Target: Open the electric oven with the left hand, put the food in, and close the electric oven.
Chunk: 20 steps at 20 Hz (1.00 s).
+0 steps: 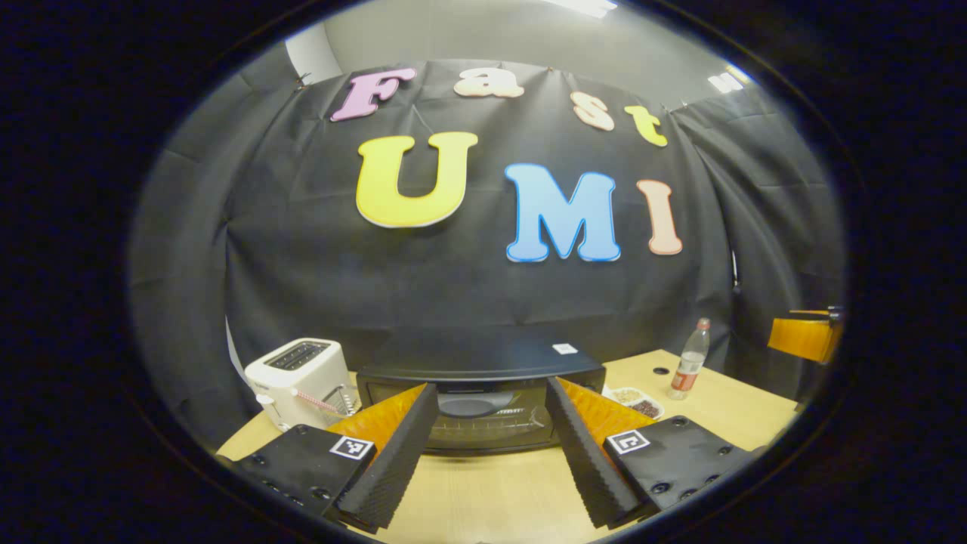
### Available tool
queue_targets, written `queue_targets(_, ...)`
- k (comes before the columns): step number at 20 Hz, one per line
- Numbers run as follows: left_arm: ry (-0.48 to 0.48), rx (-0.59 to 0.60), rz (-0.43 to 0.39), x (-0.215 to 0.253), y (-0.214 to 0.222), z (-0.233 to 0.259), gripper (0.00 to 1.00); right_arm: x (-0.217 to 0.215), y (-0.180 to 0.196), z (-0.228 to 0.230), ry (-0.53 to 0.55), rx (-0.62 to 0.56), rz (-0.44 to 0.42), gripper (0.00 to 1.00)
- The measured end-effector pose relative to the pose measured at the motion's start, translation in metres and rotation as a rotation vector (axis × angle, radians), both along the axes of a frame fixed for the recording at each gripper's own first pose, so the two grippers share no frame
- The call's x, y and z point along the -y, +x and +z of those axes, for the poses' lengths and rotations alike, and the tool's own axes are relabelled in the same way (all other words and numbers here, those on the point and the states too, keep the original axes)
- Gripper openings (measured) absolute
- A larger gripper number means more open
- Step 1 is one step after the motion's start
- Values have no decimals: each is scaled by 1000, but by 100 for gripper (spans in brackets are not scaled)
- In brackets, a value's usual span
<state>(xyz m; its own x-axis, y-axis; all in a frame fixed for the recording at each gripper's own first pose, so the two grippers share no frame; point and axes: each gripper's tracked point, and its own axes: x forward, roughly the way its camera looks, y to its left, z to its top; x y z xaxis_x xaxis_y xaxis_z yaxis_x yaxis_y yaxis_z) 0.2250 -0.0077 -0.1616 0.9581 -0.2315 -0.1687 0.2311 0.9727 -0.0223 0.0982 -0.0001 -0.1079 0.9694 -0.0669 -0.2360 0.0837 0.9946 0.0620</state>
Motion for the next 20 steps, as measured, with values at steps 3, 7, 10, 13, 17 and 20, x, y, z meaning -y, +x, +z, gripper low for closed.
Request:
queue_targets(3, -10, 57, 33, 7, -41, 46, 100, 15, -19, 18, -3, 34, 20, 97)
queue_targets(7, -7, 129, 72, 16, -103, 90, 100, 38, -50, 39, -22, 70, 43, 97)
queue_targets(10, 13, 143, 101, 23, -149, 103, 100, 49, -79, 48, -26, 89, 71, 97)
queue_targets(13, 31, 167, 106, 31, -189, 121, 100, 57, -106, 54, -42, 111, 87, 97)
queue_targets(17, 21, 177, 101, 34, -222, 133, 100, 62, -136, 63, -38, 134, 79, 97)
queue_targets(20, 17, 180, 94, 30, -242, 136, 100, 62, -153, 63, -36, 131, 64, 97)
